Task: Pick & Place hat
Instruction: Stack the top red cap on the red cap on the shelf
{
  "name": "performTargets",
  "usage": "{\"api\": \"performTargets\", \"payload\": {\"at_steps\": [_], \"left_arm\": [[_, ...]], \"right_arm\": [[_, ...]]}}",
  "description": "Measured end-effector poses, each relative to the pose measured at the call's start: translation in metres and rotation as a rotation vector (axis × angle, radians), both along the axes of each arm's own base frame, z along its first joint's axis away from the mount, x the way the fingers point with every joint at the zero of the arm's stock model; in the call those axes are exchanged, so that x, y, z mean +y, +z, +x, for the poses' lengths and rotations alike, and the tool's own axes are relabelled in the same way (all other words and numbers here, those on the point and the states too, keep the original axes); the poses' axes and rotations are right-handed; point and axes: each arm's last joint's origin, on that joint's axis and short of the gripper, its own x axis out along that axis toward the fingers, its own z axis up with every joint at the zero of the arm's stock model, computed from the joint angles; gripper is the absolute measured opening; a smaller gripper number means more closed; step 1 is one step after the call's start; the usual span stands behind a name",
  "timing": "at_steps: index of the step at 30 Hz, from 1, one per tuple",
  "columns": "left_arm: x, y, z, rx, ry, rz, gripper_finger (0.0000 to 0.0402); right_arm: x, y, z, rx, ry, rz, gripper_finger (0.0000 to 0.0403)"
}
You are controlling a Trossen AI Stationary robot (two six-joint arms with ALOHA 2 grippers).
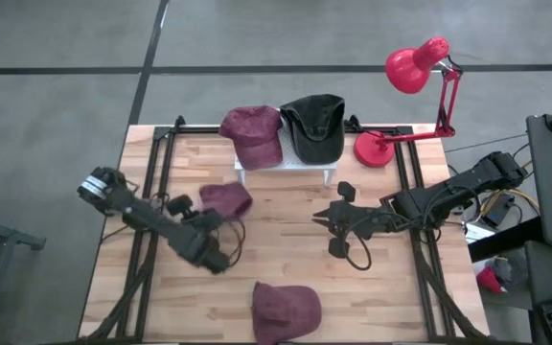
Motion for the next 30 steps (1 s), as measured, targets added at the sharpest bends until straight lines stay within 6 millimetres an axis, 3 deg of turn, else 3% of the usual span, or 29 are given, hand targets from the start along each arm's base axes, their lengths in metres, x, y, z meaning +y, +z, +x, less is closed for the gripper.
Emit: {"api": "performTargets", "payload": {"at_steps": [4, 9, 23, 30], "left_arm": [[-0.025, 0.025, 0.001, -0.135, -0.035, -0.065, 0.0005], [-0.040, 0.058, 0.006, -0.311, -0.096, -0.059, 0.0005], [-0.050, 0.151, 0.014, -0.614, -0.374, 0.083, 0.0005], [-0.062, 0.186, 0.017, -0.719, -0.561, 0.264, 0.0005]], "right_arm": [[0.000, 0.000, 0.000, 0.003, 0.011, -0.013, 0.0052], [0.000, 0.000, 0.000, 0.004, 0.012, -0.014, 0.0052], [0.000, 0.001, -0.001, -0.001, 0.012, -0.012, 0.0052], [0.000, 0.002, -0.001, -0.002, 0.014, -0.015, 0.0052]]}}
